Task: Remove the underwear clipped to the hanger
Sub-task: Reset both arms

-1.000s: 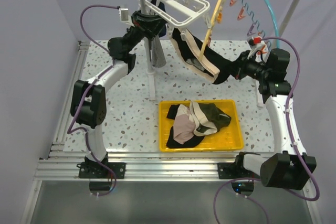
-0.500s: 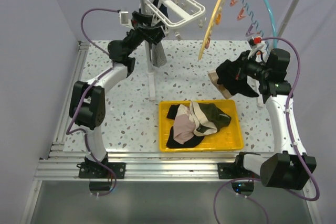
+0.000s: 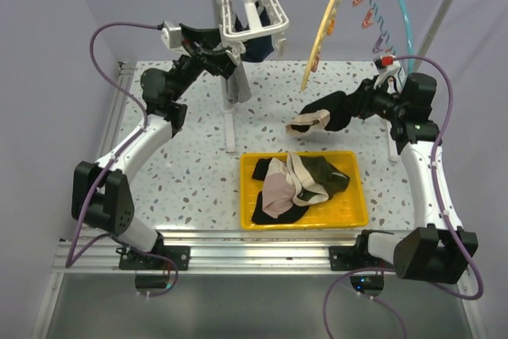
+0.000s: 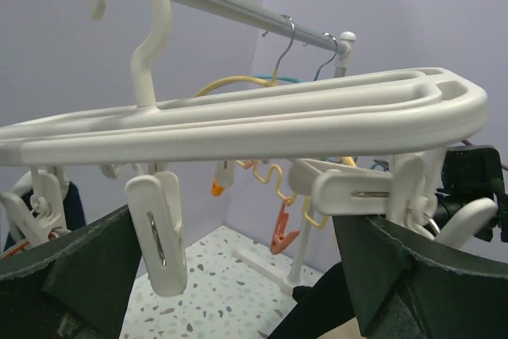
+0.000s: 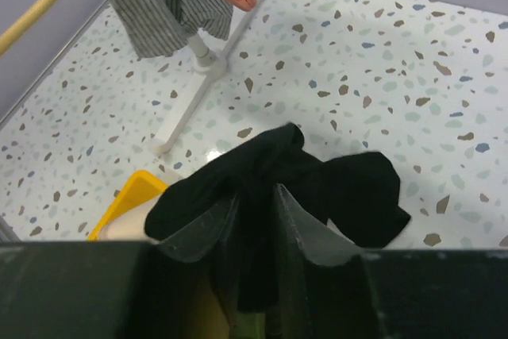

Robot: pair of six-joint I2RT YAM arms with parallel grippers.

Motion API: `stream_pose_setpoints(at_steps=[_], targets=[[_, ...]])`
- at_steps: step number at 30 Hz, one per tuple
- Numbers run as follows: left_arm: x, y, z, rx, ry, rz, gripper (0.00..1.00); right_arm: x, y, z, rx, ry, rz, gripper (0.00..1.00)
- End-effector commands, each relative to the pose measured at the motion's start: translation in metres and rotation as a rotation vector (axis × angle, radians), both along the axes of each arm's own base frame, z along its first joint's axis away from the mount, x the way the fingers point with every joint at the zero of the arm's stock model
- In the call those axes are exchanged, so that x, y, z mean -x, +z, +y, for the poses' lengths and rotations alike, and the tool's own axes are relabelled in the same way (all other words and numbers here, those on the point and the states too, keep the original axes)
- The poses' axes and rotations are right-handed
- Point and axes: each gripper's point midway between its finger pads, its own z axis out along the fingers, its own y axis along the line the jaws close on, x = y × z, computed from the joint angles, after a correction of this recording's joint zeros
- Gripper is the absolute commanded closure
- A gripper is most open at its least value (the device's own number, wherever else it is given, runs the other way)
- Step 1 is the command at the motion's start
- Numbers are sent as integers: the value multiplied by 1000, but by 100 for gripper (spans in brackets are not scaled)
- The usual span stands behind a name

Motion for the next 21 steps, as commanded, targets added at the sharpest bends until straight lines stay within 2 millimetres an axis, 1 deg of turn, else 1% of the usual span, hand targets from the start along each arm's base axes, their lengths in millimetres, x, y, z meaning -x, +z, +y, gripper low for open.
stream_pose_setpoints(at_steps=[1, 2, 3, 6, 8, 9, 11, 12, 13, 14, 15, 17, 18, 20, 21], targets=[[-1, -9, 17, -81, 132, 19, 0, -13, -13, -11, 59, -35, 32, 65], [-1, -16, 20, -107, 153, 24, 0, -14, -22, -13, 81, -28, 58, 57], [2, -17, 23, -122, 170, 45, 0, -16, -26, -16, 96, -40, 68, 49], [7, -26, 31, -177, 219, 73, 0, -16, -36, -20, 137, -37, 73, 41], [7, -39, 36, -223, 252, 106, 0, -15, -39, -21, 155, -29, 67, 39], [12, -35, 40, -229, 266, 103, 0, -13, -40, -21, 174, -17, 56, 36], [16, -42, 45, -266, 295, 123, 0, -11, -44, -21, 193, 0, 59, 31], [18, -46, 48, -281, 305, 134, 0, -9, -46, -20, 223, 36, 46, 24], [17, -53, 51, -308, 325, 156, 0, -3, -51, -19, 239, 59, 66, 19], [22, -51, 54, -315, 337, 153, 0, -1, -56, -19, 255, 79, 73, 15], [23, -56, 57, -337, 351, 159, 0, 4, -63, -21, 294, 105, 81, 13], [29, -61, 65, -363, 381, 188, 0, 11, -73, -21, 336, 146, 96, 12], [30, -66, 68, -383, 396, 195, 0, 17, -82, -22, 385, 189, 102, 8], [37, -70, 77, -402, 429, 220, 0, 24, -93, -24, 431, 220, 116, 8], [38, -75, 80, -419, 442, 229, 0, 32, -104, -21, 470, 273, 122, 8]])
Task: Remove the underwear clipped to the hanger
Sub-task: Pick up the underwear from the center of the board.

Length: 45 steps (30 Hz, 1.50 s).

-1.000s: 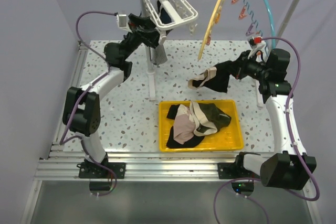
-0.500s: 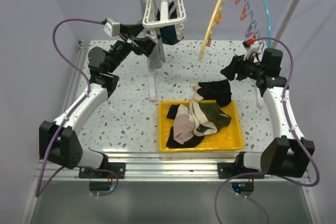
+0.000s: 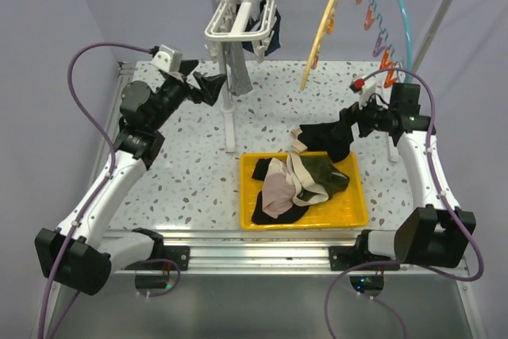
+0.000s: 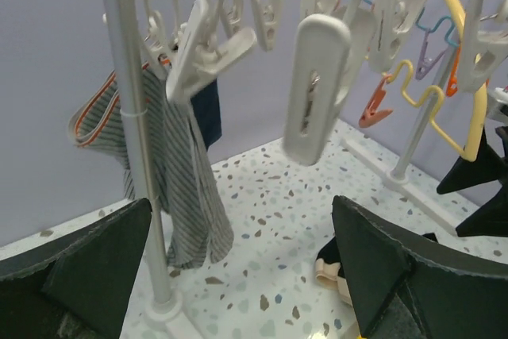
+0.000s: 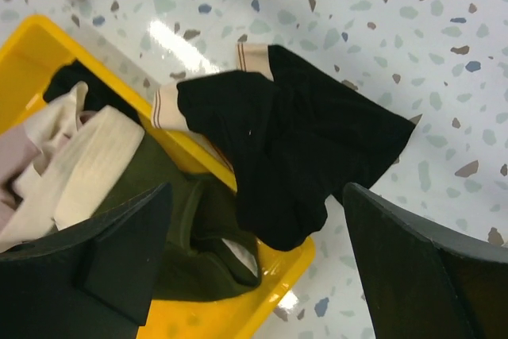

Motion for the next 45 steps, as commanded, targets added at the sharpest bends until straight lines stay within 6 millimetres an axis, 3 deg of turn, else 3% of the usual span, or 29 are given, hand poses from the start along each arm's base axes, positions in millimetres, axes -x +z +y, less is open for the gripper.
stream_pose_setpoints(at_steps=[1, 4, 7, 13, 18, 23, 27, 30, 31, 32, 34, 36, 38, 40, 43, 45], targets=[[7, -18, 25, -90, 112, 51, 0, 21, -22, 2, 146, 171, 14, 8], [11, -23, 36, -111, 159, 78, 0, 36, -41, 12, 225, 307, 47, 7], [17, -32, 52, -127, 238, 130, 0, 38, -54, 23, 299, 382, 55, 7], [28, -49, 81, -145, 373, 225, 0, 9, -62, 36, 390, 377, 7, 9], [39, -53, 93, -122, 425, 249, 0, -13, -81, 41, 462, 351, 47, 18], [48, -55, 108, -75, 504, 288, 0, -22, -97, 43, 484, 342, 64, 23], [57, -57, 112, -54, 514, 301, 0, -25, -106, 44, 476, 333, 93, 35], [65, -59, 119, -38, 544, 310, 0, -24, -109, 46, 460, 337, 115, 55], [67, -60, 121, -36, 550, 315, 0, -24, -108, 47, 455, 338, 118, 72], [68, -63, 122, -29, 557, 325, 0, -23, -107, 49, 444, 346, 123, 79], [75, -69, 126, -25, 568, 339, 0, -20, -101, 52, 426, 355, 115, 89], [83, -71, 130, -6, 578, 347, 0, -16, -87, 56, 411, 378, 105, 92], [88, -80, 132, 2, 586, 367, 0, -8, -60, 60, 398, 428, 53, 100], [97, -82, 136, 17, 597, 364, 0, -4, -39, 62, 387, 443, -3, 100], [107, -96, 140, 34, 604, 376, 0, 11, 18, 67, 351, 443, -139, 100], [114, -95, 143, 54, 610, 363, 0, 23, 40, 73, 316, 464, -182, 100]])
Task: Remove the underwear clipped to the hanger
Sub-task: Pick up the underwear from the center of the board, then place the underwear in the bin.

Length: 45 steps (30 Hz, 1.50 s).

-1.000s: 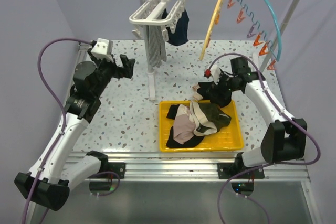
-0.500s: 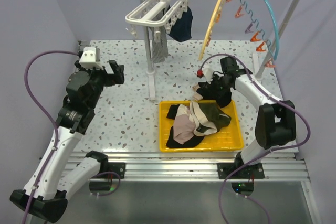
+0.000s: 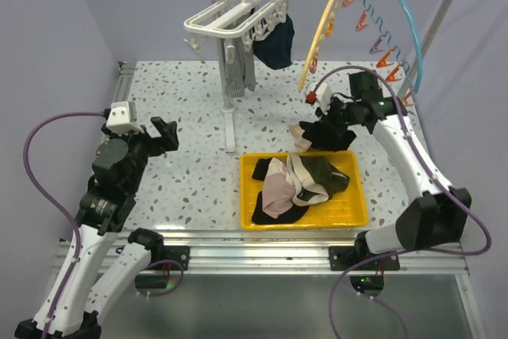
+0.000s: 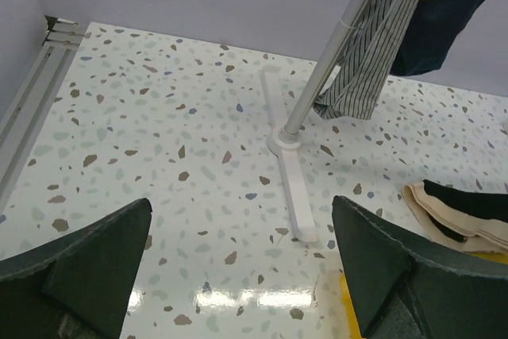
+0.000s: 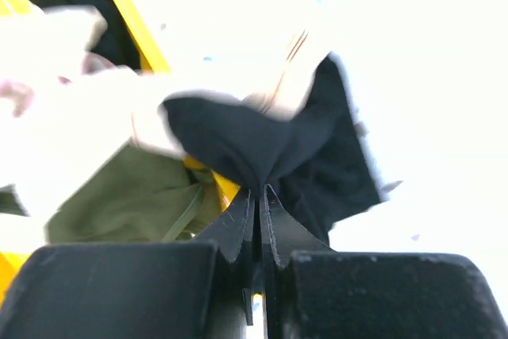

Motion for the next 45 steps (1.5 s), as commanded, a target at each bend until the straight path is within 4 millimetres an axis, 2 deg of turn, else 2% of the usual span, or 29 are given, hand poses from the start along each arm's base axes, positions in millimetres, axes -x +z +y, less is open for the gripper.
stream_pose_setpoints(at_steps=[1, 2, 9, 15, 18, 21, 22, 24, 25, 27, 28, 29, 31, 33, 34, 36, 37, 39, 40, 45], targets=[[10, -11, 10, 35, 50, 9, 0, 26, 78, 15, -116, 86, -142, 100], [12, -13, 12, 46, 58, 12, 0, 37, 96, 15, -136, 94, -174, 100], [25, -10, 22, 65, 96, -23, 0, 87, 170, 25, -286, 133, -319, 100], [26, -7, 25, 52, 105, -36, 0, 124, 215, 32, -408, 148, -394, 100], [26, -3, 23, 54, 96, -47, 0, 134, 225, 35, -451, 153, -394, 100], [25, 0, 20, 65, 82, -59, 0, 136, 208, 35, -447, 141, -343, 100], [25, 1, 19, 64, 74, -61, 0, 136, 195, 34, -441, 131, -312, 100], [26, 5, 15, 72, 49, -79, 0, 134, 180, 32, -430, 114, -288, 100], [27, 11, 14, 77, 41, -102, 0, 133, 161, 32, -422, 105, -246, 100], [28, 16, 10, 86, 17, -123, 0, 134, 137, 33, -406, 116, -198, 100], [29, 20, 9, 91, 11, -137, 0, 136, 112, 34, -391, 116, -139, 99], [30, 22, 9, 94, 3, -147, 0, 137, 100, 34, -381, 119, -113, 98], [32, 26, 9, 99, 1, -157, 0, 138, 66, 32, -341, 120, -56, 98], [33, 27, 8, 106, -2, -160, 0, 139, 43, 32, -306, 128, -13, 98], [34, 27, 8, 110, -3, -158, 0, 140, 23, 31, -282, 126, 19, 98], [34, 26, 6, 118, -15, -157, 0, 144, 1, 32, -245, 146, 50, 98], [35, 27, 5, 126, -18, -161, 0, 143, -18, 29, -211, 132, 64, 97], [36, 28, 2, 137, -35, -164, 0, 141, -37, 29, -172, 125, 80, 95], [38, 30, 1, 147, -41, -172, 0, 136, -53, 24, -132, 102, 76, 94], [42, 44, -8, 192, -92, -215, 0, 125, -105, 16, 8, 74, 115, 91]])
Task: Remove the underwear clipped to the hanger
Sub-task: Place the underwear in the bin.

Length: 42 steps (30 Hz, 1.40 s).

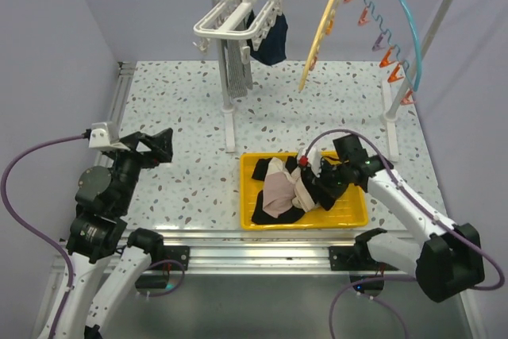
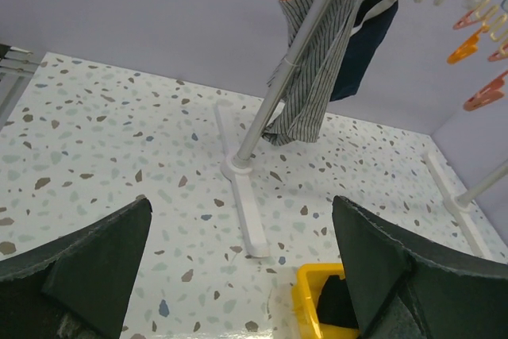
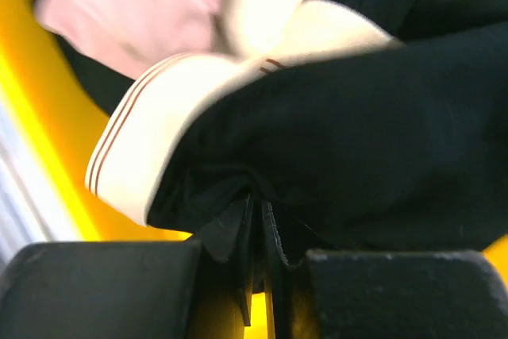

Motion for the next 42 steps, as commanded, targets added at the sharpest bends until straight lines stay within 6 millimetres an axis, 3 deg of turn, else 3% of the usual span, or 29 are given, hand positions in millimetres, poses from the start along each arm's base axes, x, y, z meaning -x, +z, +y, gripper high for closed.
stream_pose_setpoints(at_steps=[1, 4, 6, 10, 11, 12, 13, 14, 18, 20, 23, 26, 32, 39, 42], targets=[[3, 29, -9, 67, -50, -93, 0, -27, -28, -7, 116, -12, -69, 90], [1, 41, -14, 100, -71, -106, 0, -27, -48, -6, 163, 7, -33, 85], [-4, 52, -18, 126, -81, -107, 0, -29, -50, -6, 175, 4, -28, 78], [-18, 68, -31, 156, -123, -95, 0, -27, -41, -10, 199, 33, -22, 54], [-18, 77, -34, 160, -141, -105, 0, -28, -29, -10, 194, 50, -67, 42], [-27, 74, -38, 154, -146, -79, 0, -26, -17, -10, 187, 68, -81, 32], [-30, 77, -40, 149, -153, -78, 0, -26, -5, -10, 172, 82, -123, 4], [-32, 82, -41, 146, -155, -84, 0, -28, 16, -9, 147, 88, -204, 2], [-48, 88, -51, 131, -183, -98, 0, -18, 75, -2, 69, 160, -327, 2], [-53, 95, -56, 130, -202, -108, 0, -9, 95, 7, 7, 195, -333, 1], [-62, 99, -68, 104, -256, -105, 0, -6, 142, 24, -123, 190, -366, 2], [-69, 92, -73, 76, -275, -92, 1, -2, 184, 49, -299, 172, -336, 2], [-68, 71, -71, 58, -267, -60, 0, -17, 259, 91, -514, 135, -313, 5], [-55, 43, -60, 53, -225, -28, 0, -42, 314, 131, -574, 91, -388, 7], [-49, 27, -55, 54, -207, -6, 0, -59, 299, 148, -503, 57, -424, 9]])
